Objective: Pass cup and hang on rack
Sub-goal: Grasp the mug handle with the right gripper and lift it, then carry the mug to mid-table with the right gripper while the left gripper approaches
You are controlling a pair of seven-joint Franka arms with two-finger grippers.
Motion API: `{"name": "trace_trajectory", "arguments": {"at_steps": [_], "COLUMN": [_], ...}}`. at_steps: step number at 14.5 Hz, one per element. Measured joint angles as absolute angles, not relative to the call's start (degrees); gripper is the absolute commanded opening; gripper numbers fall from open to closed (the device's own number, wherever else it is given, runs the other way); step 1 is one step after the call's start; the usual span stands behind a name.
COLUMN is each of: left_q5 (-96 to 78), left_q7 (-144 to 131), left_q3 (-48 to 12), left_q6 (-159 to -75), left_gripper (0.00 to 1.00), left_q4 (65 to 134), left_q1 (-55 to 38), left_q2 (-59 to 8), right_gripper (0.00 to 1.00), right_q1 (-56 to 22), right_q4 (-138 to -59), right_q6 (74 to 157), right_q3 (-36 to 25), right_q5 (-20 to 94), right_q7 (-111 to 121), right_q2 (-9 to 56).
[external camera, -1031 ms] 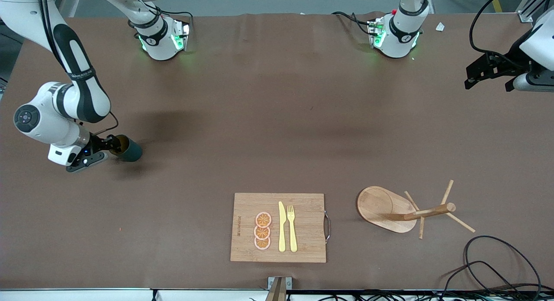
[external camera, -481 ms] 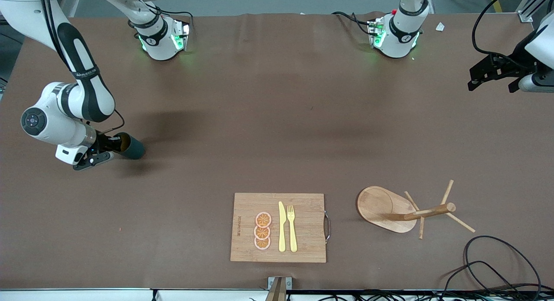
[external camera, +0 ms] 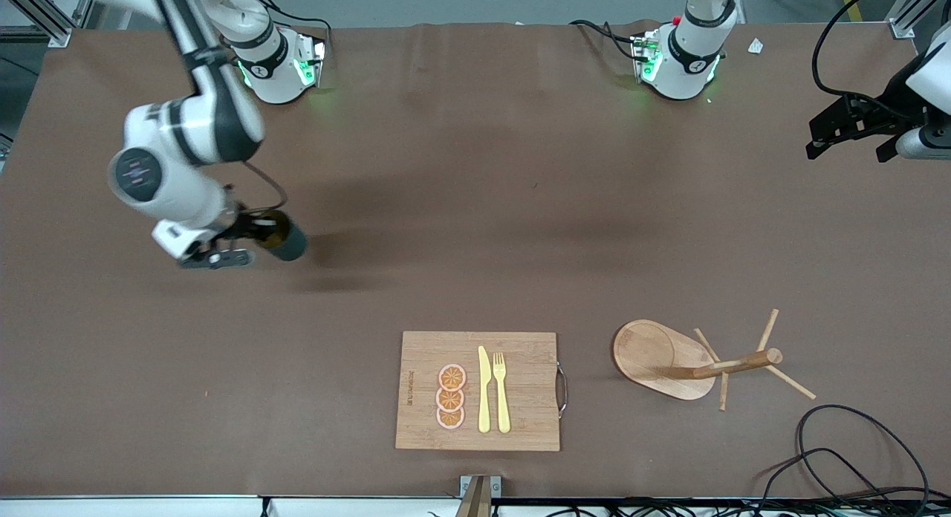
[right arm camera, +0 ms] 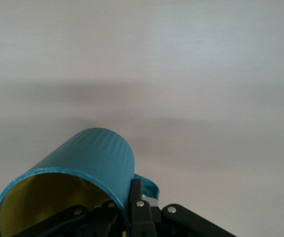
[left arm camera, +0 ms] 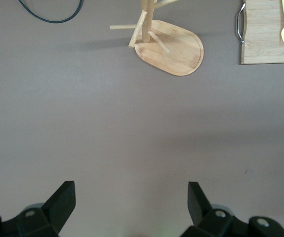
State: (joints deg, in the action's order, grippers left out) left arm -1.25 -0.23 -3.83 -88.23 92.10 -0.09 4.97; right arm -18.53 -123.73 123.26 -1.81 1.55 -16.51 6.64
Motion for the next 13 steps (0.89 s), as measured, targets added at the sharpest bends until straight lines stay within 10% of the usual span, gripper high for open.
{"name": "trace_trajectory", "arguments": {"at_steps": [5,13], "left_q5": [-1.2,-1.2], "left_q7": [-0.2,-0.2], "left_q3": [-3.7,-4.1], "left_q6": [-88.2,-88.2], "left_gripper": [1.0,1.0], "left_q4": [92.1,92.9], "left_q1": [0.7,0.7], "left_q2": [5.0,4.9], "right_gripper": [0.0,0.0], "right_q1": [-38.5,-46.4], "right_q4": [-117.7,-100.4], "right_q6": [124.2,125.0], "right_q3": [-1.6,-1.8], "right_q5": [6.2,10.5], "right_q7": [-48.3,-61.4], "right_q2": [9.7,27.7]}}
